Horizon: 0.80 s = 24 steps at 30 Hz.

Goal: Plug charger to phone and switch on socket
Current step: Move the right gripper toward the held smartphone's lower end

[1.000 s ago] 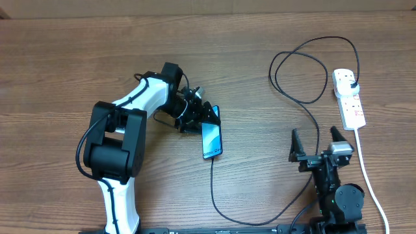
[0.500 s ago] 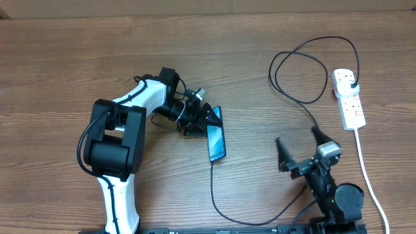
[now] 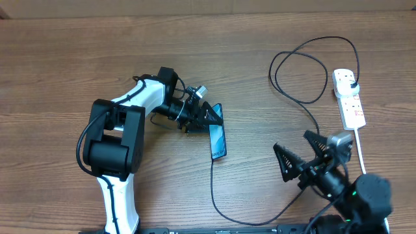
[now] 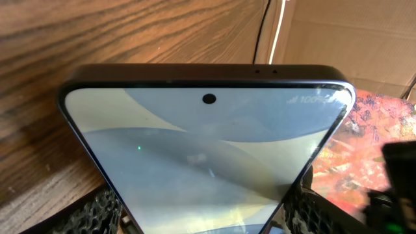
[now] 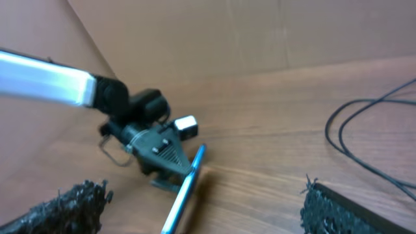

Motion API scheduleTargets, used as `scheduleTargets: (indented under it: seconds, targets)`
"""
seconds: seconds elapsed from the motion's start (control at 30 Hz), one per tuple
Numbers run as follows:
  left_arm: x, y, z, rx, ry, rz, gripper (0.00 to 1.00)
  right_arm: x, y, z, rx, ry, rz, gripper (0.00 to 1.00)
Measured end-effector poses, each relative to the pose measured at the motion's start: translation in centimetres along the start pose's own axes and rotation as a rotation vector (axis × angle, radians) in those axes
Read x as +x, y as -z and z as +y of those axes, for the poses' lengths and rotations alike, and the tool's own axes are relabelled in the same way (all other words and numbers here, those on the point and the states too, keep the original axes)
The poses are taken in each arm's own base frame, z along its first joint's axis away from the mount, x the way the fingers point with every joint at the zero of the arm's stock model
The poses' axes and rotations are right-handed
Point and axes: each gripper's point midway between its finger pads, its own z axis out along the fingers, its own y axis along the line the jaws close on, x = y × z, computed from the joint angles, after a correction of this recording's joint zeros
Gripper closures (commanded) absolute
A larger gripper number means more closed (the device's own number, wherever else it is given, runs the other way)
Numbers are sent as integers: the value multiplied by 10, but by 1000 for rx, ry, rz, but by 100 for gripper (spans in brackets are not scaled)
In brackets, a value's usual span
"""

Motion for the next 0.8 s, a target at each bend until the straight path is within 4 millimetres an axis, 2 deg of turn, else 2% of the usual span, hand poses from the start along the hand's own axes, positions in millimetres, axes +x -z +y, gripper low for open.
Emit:
scheduleTargets:
  seconds: [0.17,0.3,0.33,0.37,0.4,0.57,0.7,0.73,0.8]
  targets:
    - [-3,2,-1,11,-21,-13,24,-6,-1,1,72,-107,277,0]
    - [-3,2,-1,14,-22,-13,24,-21,-22,8,32,-181,397,1]
    - [-3,2,-2,15,-22,-13,24,-23,-28,11,2,-198,417,17]
    - [-3,2,-2,15,-22,-13,24,-23,-35,15,-32,-214,437,29]
    - [-3,2,-2,15,-22,-13,24,-22,-41,18,-70,-237,463,33]
    - [-3,2,-2,15,-31,-13,24,6,-67,21,-129,-319,617,30]
    - [-3,2,-2,15,-38,-13,24,43,-89,30,-148,-321,768,29]
    - [-3,2,-2,15,-40,-13,24,60,-99,35,-156,-309,828,28]
    - [-3,2,-2,15,-40,-13,24,74,-107,40,-155,-303,875,28]
